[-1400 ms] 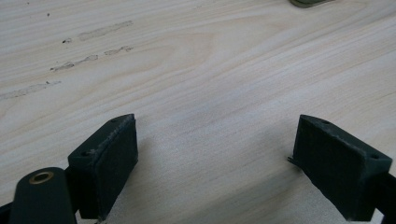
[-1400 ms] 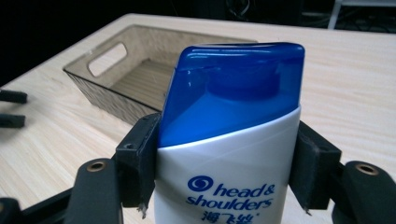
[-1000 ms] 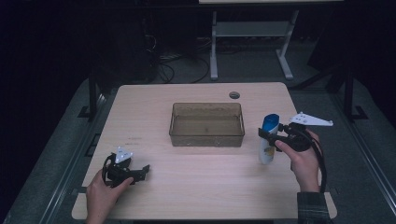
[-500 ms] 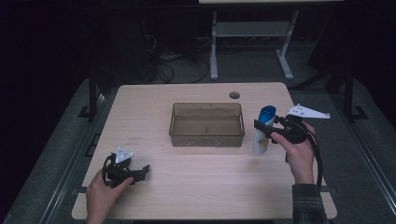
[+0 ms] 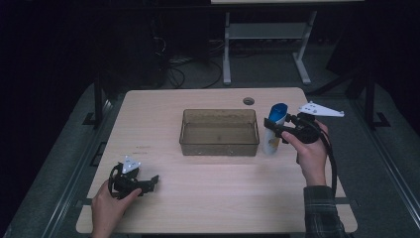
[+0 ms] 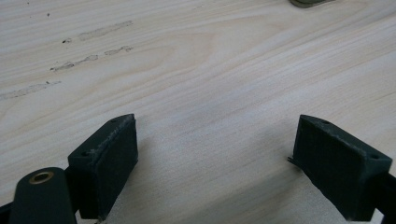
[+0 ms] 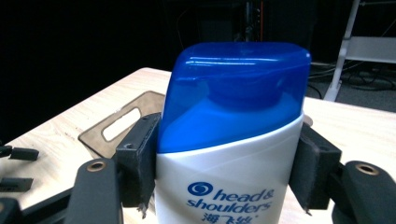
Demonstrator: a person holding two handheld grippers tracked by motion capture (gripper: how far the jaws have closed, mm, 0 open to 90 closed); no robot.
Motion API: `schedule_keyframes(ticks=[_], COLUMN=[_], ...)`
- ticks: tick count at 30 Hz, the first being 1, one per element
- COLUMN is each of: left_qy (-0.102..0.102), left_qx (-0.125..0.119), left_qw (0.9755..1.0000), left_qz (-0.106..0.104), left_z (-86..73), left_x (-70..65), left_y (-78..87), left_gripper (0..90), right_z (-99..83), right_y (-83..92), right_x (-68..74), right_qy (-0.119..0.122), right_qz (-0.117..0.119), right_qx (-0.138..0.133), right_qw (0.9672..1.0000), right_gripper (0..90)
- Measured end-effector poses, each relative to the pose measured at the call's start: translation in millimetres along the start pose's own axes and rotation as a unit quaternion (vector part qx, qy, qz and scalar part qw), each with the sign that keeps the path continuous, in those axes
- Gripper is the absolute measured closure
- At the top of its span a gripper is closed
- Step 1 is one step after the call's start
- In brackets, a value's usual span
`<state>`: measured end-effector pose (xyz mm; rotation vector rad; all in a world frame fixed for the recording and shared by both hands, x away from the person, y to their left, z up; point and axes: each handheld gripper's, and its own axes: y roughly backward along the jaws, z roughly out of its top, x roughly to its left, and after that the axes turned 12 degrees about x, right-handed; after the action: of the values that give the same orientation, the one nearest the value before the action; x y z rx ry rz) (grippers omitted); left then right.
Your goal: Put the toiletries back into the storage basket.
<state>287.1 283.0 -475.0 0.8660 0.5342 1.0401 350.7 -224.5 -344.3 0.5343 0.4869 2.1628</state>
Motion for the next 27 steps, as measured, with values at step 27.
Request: schedule_keyframes(ticks=[27], left_qy=[0.000], left_qx=[0.000], left_qw=[1.0000], left_qz=[0.000], left_z=[-0.1], left_x=[0.0], left_y=[0.0], left_gripper=[12.8], right_z=[38.1], right_y=[-34.7], right_x=[16.5], right_qy=[0.017], right_qz=[0.014], right_qx=[-0.015], right_qw=[0.9996], right_gripper=[34.7])
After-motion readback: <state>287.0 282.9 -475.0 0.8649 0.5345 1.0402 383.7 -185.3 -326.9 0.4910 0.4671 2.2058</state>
